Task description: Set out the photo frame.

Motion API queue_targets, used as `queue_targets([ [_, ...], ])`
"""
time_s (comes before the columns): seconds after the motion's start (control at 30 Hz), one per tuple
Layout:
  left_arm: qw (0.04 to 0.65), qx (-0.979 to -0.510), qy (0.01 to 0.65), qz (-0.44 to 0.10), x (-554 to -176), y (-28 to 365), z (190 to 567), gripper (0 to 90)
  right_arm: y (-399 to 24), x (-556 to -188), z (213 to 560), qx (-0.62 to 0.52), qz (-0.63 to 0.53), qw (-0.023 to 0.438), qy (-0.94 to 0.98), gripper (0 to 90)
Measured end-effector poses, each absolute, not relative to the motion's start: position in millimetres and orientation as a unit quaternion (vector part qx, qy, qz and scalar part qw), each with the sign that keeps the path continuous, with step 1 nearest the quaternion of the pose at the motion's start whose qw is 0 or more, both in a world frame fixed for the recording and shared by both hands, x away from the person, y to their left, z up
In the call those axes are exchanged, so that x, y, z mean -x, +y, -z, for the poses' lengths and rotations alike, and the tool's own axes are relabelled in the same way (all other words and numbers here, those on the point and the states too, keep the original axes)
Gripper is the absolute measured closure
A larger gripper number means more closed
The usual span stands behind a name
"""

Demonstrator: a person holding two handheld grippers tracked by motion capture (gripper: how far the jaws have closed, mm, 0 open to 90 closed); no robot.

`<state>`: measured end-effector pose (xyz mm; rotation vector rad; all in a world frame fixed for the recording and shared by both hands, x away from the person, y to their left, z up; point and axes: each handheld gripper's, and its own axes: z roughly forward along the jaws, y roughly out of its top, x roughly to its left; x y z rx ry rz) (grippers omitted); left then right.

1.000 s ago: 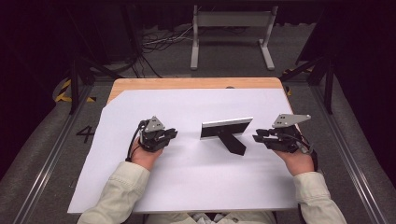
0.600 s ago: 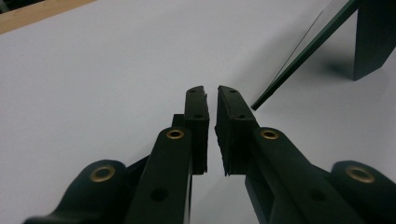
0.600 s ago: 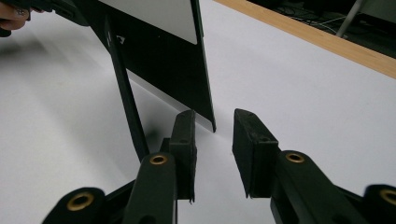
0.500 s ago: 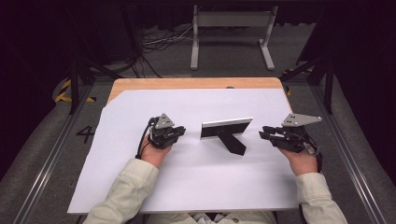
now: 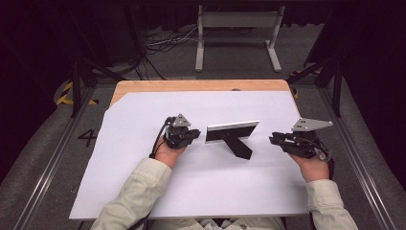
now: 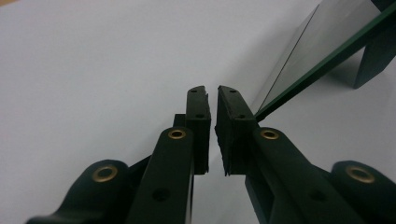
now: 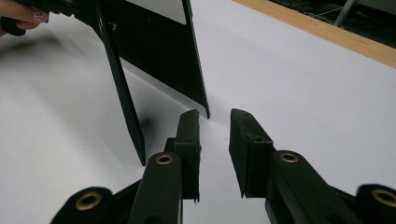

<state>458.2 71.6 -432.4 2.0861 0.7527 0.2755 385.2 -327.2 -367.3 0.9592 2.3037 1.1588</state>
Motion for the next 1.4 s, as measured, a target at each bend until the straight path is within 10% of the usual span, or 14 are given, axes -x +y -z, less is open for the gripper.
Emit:
queue_targets([
  [0.43, 0.433, -0.846, 0.292, -0.109, -467, 59, 443, 84.4, -334, -384, 368, -0.373, -0.408, 0.168, 0.816, 89.7],
  [1.4, 0.417, -0.863, 0.278, -0.066, -471, 50, 449, 89.8, -336, -386, 370, -0.406, -0.391, 0.139, 0.814, 90.0],
])
